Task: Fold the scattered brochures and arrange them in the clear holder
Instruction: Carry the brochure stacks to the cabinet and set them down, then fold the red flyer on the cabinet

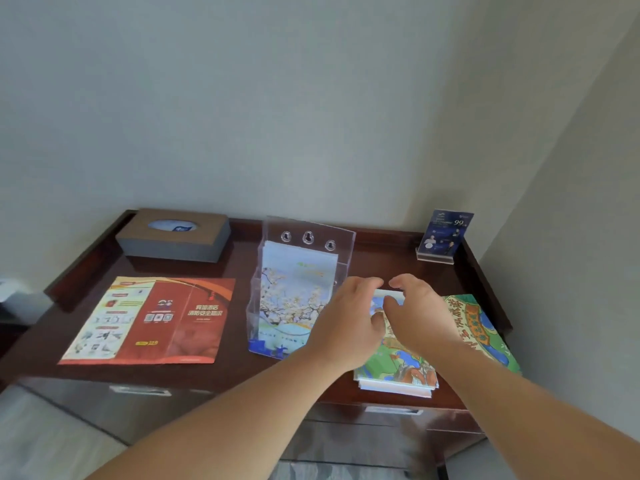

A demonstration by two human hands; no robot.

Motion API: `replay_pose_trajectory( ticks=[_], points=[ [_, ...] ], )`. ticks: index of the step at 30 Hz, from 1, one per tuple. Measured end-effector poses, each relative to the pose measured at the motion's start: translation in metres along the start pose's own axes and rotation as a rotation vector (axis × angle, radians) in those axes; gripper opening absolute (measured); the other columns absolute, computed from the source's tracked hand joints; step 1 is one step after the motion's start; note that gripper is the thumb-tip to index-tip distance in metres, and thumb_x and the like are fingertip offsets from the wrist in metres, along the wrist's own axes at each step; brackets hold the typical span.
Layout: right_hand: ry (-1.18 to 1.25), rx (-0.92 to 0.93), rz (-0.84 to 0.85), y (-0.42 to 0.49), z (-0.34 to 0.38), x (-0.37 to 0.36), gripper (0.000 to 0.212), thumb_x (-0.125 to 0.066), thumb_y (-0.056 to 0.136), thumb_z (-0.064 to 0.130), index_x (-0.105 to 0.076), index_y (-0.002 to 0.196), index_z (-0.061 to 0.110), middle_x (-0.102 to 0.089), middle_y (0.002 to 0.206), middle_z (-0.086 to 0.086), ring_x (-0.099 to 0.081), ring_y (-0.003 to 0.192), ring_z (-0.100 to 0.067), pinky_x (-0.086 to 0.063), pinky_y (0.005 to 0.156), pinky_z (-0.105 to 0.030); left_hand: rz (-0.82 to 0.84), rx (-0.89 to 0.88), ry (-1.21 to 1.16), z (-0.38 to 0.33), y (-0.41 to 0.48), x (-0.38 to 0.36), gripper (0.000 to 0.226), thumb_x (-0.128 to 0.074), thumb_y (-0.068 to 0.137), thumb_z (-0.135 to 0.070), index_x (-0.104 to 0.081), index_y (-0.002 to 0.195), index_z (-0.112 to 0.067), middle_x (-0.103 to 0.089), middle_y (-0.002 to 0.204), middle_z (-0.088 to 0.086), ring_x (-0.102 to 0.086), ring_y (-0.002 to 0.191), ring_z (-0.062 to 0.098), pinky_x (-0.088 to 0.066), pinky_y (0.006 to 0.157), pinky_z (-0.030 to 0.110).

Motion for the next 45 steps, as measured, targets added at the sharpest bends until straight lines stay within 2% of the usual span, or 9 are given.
replay_pose_trajectory(
  ticks=[8, 13, 16, 20, 25, 33, 38, 41, 45],
  points=[
    [0.016, 0.096, -0.025, -0.069, 0.129, -0.048, 0.035, -0.052, 0.093, 0.027, -0.055, 0.128, 0.023, -0.058, 0.132, -0.001, -0.059, 0.112, -0.020, -0.044, 0.084, -0.031, -0.091, 0.036, 0.067, 0.089, -0.089, 0.120, 0.049, -0.053, 0.094, -0.018, -0.040, 0.141, -0.020, -0.043, 0.137, 0.002, -0.043, 0.128, 0.021, -0.035, 0.102, 0.031],
    [0.017, 0.138, 0.082, -0.087, 0.191, -0.095, 0.035, -0.049, 0.095, 0.027, -0.052, 0.130, 0.025, -0.056, 0.134, -0.001, -0.063, 0.102, -0.021, -0.044, 0.082, -0.028, -0.159, 0.185, 0.087, 0.157, -0.122, 0.183, 0.049, -0.053, 0.095, -0.022, -0.040, 0.142, -0.024, -0.042, 0.143, -0.002, -0.043, 0.131, 0.016, -0.034, 0.097, 0.023],
    [0.019, 0.161, 0.133, -0.090, 0.213, -0.122, 0.036, -0.050, 0.094, 0.026, -0.053, 0.130, 0.024, -0.056, 0.133, 0.000, -0.059, 0.110, -0.021, -0.043, 0.087, -0.029, -0.173, 0.276, 0.130, 0.194, -0.134, 0.199, 0.049, -0.055, 0.094, -0.024, -0.041, 0.141, -0.025, -0.044, 0.143, -0.003, -0.046, 0.129, 0.017, -0.039, 0.096, 0.026],
    [0.007, 0.191, 0.202, -0.077, 0.229, -0.156, 0.036, -0.051, 0.094, 0.028, -0.053, 0.130, 0.025, -0.057, 0.130, 0.000, -0.059, 0.108, -0.019, -0.047, 0.090, -0.033, -0.154, 0.380, 0.142, 0.231, -0.137, 0.202, 0.050, -0.055, 0.094, -0.024, -0.040, 0.141, -0.025, -0.044, 0.140, -0.002, -0.046, 0.128, 0.016, -0.041, 0.098, 0.030],
    [0.035, 0.192, 0.291, -0.044, 0.238, -0.195, 0.036, -0.051, 0.093, 0.022, -0.054, 0.129, 0.024, -0.058, 0.128, 0.000, -0.056, 0.092, -0.015, -0.043, 0.077, -0.028, -0.124, 0.460, 0.179, 0.267, -0.128, 0.200, 0.050, -0.055, 0.094, -0.024, -0.039, 0.142, -0.025, -0.045, 0.139, -0.001, -0.048, 0.125, 0.016, -0.041, 0.094, 0.029],
    [0.027, 0.120, 0.445, -0.014, 0.235, -0.244, 0.043, -0.049, 0.092, 0.020, -0.049, 0.135, 0.021, -0.052, 0.136, -0.004, -0.064, 0.100, -0.022, -0.047, 0.081, -0.028, -0.042, 0.557, 0.218, 0.315, -0.114, 0.187, 0.053, -0.056, 0.094, -0.029, -0.037, 0.143, -0.026, -0.047, 0.135, 0.000, -0.051, 0.121, 0.016, -0.045, 0.096, 0.031],
    [0.007, 0.050, 0.491, -0.005, 0.226, -0.275, 0.041, -0.051, 0.091, 0.021, -0.050, 0.131, 0.016, -0.052, 0.131, -0.008, -0.058, 0.104, -0.024, -0.044, 0.079, -0.030, 0.072, 0.533, 0.281, 0.345, -0.102, 0.159, 0.054, -0.055, 0.092, -0.030, -0.037, 0.143, -0.024, -0.048, 0.135, 0.002, -0.048, 0.123, 0.021, -0.043, 0.098, 0.035],
    [-0.020, -0.018, 0.497, -0.003, 0.218, -0.290, 0.038, -0.049, 0.089, 0.020, -0.052, 0.126, 0.015, -0.052, 0.126, -0.008, -0.056, 0.096, -0.023, -0.043, 0.075, -0.031, 0.108, 0.481, 0.347, 0.358, -0.092, 0.141, 0.052, -0.053, 0.092, -0.035, -0.039, 0.141, -0.023, -0.048, 0.136, 0.001, -0.045, 0.126, 0.021, -0.039, 0.100, 0.036],
    [-0.032, -0.066, 0.483, 0.004, 0.214, -0.303, 0.037, -0.049, 0.086, 0.019, -0.054, 0.122, 0.015, -0.054, 0.121, -0.007, -0.058, 0.100, -0.026, -0.049, 0.081, -0.035, 0.124, 0.389, 0.445, 0.368, -0.079, 0.121, 0.047, -0.049, 0.092, -0.040, -0.043, 0.136, -0.023, -0.048, 0.135, 0.001, -0.041, 0.128, 0.022, -0.035, 0.103, 0.036]
  ],
)
Point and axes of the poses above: each hand's wrist, its own y-axis towards the middle knuckle, its own x-axis out of the back of the hand, z = x × y, the point moved 6 cm from there along y, towards the middle knuckle
